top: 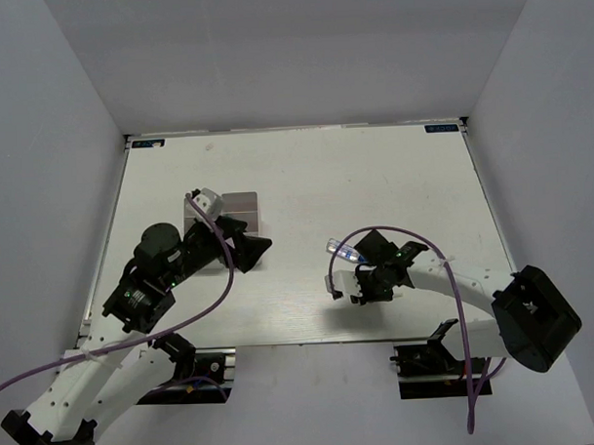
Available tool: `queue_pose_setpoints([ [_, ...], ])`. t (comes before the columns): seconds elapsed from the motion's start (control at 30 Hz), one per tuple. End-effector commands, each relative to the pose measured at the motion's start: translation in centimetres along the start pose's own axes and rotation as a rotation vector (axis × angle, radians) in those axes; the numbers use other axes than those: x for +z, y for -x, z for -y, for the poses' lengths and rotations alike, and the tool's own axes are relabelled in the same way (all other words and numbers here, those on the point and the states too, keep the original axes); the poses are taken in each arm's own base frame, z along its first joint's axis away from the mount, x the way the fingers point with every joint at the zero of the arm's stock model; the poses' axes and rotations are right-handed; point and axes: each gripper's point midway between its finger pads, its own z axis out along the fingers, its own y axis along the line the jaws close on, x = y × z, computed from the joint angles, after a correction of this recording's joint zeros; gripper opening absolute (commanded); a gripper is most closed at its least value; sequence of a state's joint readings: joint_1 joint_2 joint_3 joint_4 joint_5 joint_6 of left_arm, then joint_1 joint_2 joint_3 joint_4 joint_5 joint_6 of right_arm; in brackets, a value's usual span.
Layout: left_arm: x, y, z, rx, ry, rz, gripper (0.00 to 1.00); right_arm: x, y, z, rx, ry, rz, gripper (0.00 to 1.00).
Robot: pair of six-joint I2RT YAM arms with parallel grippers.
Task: Sort the stationery into containers
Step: Grab a piece of stationery with the right arm
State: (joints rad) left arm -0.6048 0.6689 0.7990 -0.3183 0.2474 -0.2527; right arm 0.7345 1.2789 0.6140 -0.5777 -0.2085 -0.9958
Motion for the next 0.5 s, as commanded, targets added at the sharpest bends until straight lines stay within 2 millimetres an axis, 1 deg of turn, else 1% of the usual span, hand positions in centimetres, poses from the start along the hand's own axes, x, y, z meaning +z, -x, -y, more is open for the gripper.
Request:
queue_pose_setpoints([
  [0.0,-1.2,1.6,1.3,0.022,-0.056,0.084,0.88,1.1,-1.1,-1.6,0.000,0.075,-0.063,0.22],
  [0.03,-1.3,1.8,1.5,0.029,-0.071,0.105,0.88,1.5,-1.4,-2.1,0.002,0.106,-0.079,0.15],
  [0.07,-1.8,2.3,2.1,0.039,-0.097,0.127,0.88,1.5,-1.0,-1.8,-0.008,0.106,-0.075,0.11],
  [0.1,-2.3,2.6,2.3,0.047,-0.104,0.154,0.88,1.6,-0.8,-1.9,-0.013,0.117,-0.077,0.08],
  [0.13,-2.5,2.7,2.7,0.055,-0.123,0.173,0.88,1.6,-0.4,-1.6,-0.013,0.118,-0.073,0.03],
  [0.17,-2.9,3.1,3.1,0.063,-0.139,0.191,0.88,1.2,0.9,-0.9,-0.028,0.112,-0.046,0.01],
  [0.2,-3.1,3.0,3.0,0.073,-0.139,0.196,0.88,1.1,1.7,-1.0,-0.026,0.129,-0.025,0.00],
  [0.23,-3.6,3.4,3.5,0.085,-0.160,0.223,0.88,0.3,3.3,0.2,-0.035,0.109,0.011,0.00],
  [0.27,-4.1,3.9,4.1,0.097,-0.185,0.249,0.88,0.2,4.5,0.2,-0.028,0.131,0.048,0.00],
  [0.3,-4.3,4.0,4.2,0.104,-0.193,0.260,0.88,-1.6,7.7,2.3,-0.044,0.099,0.127,0.00],
  [0.33,-4.5,3.8,4.6,0.122,-0.218,0.265,0.88,-2.2,9.3,2.6,-0.052,0.111,0.181,0.00],
  [0.37,-5.3,4.6,5.3,0.142,-0.244,0.309,0.88,-2.3,10.4,3.0,-0.045,0.123,0.204,0.00],
  [0.4,-5.4,4.4,5.5,0.148,-0.260,0.313,0.88,-4.6,13.4,5.3,-0.073,0.078,0.268,0.00],
  [0.43,-5.6,4.1,5.9,0.157,-0.289,0.313,0.88,-5.4,15.3,5.0,-0.085,0.118,0.342,0.00],
  [0.47,-6.0,4.6,6.3,0.179,-0.305,0.336,0.88,-4.8,15.9,5.2,-0.065,0.160,0.344,0.00],
])
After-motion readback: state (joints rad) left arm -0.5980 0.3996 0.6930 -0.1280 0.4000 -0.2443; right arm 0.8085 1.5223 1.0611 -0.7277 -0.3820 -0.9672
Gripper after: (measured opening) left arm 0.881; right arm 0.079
